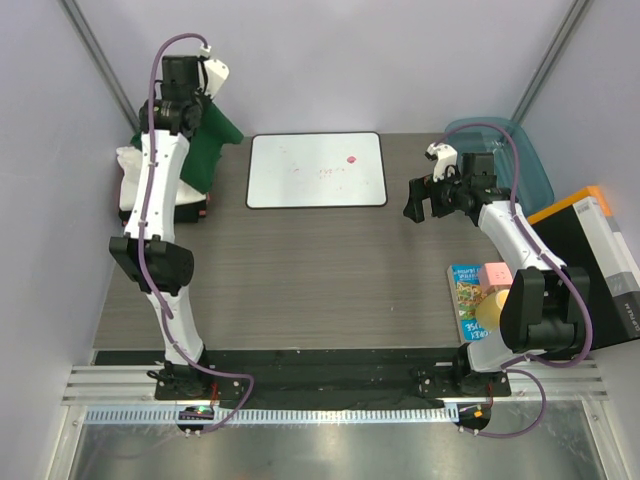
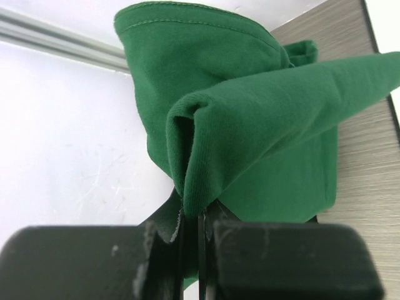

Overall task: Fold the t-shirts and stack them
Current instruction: Put the neatly folded tshirt into the corner of the board with the left arm

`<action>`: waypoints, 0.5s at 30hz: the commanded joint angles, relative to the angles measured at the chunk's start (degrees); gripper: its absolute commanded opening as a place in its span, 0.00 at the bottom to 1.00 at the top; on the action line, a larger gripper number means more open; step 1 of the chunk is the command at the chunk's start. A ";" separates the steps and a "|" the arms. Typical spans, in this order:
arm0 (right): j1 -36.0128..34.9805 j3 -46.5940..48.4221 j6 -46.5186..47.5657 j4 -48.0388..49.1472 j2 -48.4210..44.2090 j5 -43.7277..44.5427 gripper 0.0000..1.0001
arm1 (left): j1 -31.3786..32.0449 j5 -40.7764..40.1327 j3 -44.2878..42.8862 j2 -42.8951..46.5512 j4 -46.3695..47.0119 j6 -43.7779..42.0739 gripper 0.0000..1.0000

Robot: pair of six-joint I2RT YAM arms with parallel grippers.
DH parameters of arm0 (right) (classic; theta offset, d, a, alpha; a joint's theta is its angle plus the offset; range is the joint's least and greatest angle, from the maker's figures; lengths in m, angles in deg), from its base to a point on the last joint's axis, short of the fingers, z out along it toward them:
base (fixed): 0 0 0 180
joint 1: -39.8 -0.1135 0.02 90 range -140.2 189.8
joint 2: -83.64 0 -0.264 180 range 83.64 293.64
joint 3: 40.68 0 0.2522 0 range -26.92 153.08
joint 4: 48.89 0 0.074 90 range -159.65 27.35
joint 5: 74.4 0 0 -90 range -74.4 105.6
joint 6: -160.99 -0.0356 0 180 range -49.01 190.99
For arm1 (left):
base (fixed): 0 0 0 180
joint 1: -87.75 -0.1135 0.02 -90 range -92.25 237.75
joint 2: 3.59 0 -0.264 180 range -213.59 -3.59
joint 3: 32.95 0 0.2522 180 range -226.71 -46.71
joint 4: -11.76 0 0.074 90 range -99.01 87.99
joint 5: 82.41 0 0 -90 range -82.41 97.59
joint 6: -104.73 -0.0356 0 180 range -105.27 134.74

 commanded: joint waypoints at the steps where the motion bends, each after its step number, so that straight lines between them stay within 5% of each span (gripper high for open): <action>1: 0.07 0.78 0.46 2.21 -1.88 -0.70 1.00 | -0.74 -2.73 -0.07 3.05 4.48 -1.49 0.00; 15: 0.07 -0.36 0.29 2.13 -3.02 -0.79 1.00 | -6.20 -4.75 2.30 -2.74 8.43 -0.78 0.00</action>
